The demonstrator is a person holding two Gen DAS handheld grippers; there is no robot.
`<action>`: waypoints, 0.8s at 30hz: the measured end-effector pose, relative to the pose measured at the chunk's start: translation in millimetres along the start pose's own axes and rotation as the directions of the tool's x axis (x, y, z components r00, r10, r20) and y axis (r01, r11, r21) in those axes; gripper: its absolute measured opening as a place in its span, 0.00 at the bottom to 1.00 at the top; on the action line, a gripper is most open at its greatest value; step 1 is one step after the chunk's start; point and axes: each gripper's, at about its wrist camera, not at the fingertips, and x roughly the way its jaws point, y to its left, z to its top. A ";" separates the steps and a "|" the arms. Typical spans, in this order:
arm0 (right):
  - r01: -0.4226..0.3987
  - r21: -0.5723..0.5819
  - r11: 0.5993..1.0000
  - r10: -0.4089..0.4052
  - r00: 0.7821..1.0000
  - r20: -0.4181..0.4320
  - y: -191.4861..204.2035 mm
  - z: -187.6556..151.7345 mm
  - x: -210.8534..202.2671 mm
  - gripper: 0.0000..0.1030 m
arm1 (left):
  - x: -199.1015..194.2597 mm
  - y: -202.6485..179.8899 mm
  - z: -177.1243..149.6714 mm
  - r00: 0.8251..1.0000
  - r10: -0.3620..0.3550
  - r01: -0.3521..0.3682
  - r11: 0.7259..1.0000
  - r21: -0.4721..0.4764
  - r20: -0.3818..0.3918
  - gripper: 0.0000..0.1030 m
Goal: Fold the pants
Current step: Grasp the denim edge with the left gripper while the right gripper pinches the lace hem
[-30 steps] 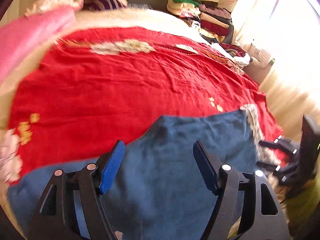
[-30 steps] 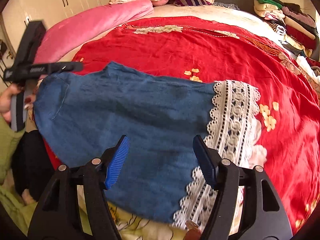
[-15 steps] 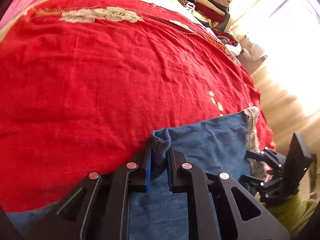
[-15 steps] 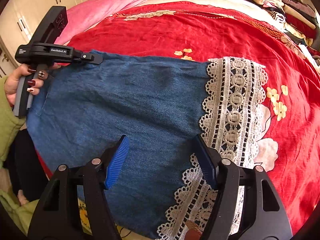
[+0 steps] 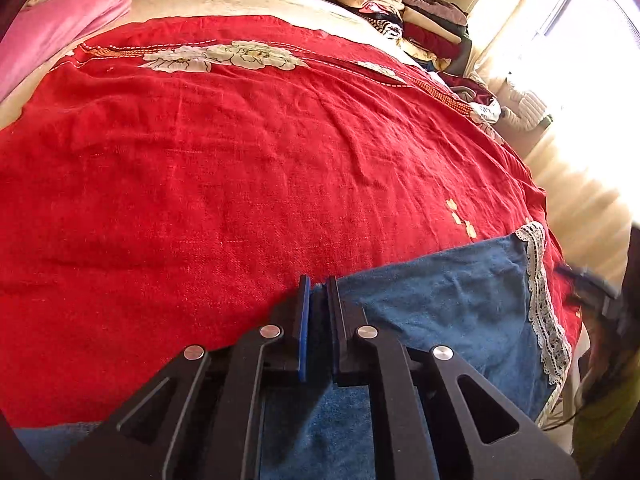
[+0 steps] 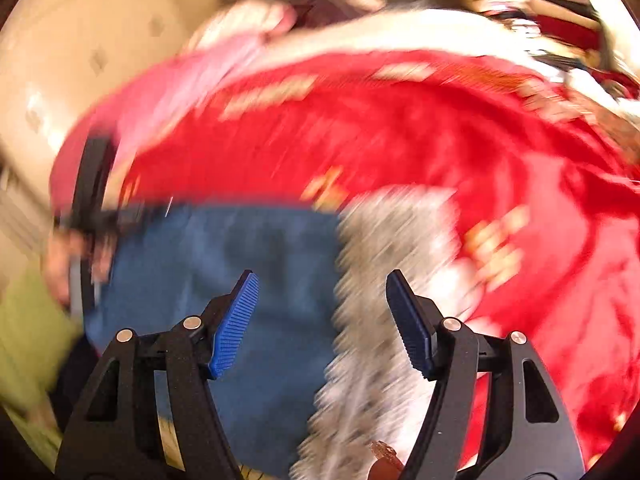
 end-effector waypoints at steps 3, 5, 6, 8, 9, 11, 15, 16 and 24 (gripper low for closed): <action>0.021 0.091 0.996 -0.021 1.000 -0.004 -34.0 25.4 9.8 0.58 | -1.5 0.3 0.7 1.000 -0.001 0.001 1.000 -0.003 0.002 0.07; -0.002 0.135 0.991 0.009 0.999 -0.048 -50.3 33.6 28.2 0.58 | -1.4 -0.6 1.1 1.000 0.000 0.000 1.000 -0.003 0.001 0.07; -0.013 0.149 0.989 0.024 0.997 -0.073 -55.5 35.2 39.4 0.58 | -1.4 -0.2 1.0 1.000 0.000 0.000 1.000 -0.002 0.001 0.07; -0.008 0.169 0.986 0.030 0.991 -0.129 -63.2 34.4 59.7 0.52 | -2.6 1.4 -0.4 1.000 0.000 0.000 1.000 -0.003 0.002 0.07; -0.009 0.173 0.985 0.035 0.988 -0.147 -66.2 30.6 68.1 0.44 | -3.7 1.2 -0.4 1.000 0.000 0.000 1.000 -0.001 0.002 0.07; -0.018 0.162 0.987 0.039 0.991 -0.129 -65.8 21.5 67.7 0.28 | -4.6 -0.9 -3.3 1.000 0.008 -0.008 1.000 0.016 0.005 0.07; -0.077 0.064 0.995 0.079 0.996 -0.033 -51.2 7.7 45.1 0.13 | -12.1 -9.9 -7.9 0.999 0.034 -0.037 0.997 0.066 0.040 0.05; -0.072 0.027 0.997 0.072 0.997 -0.001 -46.3 7.2 37.6 0.13 | -15.6 -11.3 -7.7 0.998 0.035 -0.038 0.997 0.068 0.057 0.04; 0.052 -0.117 0.992 -0.051 0.999 0.009 -34.3 26.0 53.4 0.14 | -12.9 -10.9 -0.1 0.994 0.069 -0.074 0.995 0.066 0.083 0.04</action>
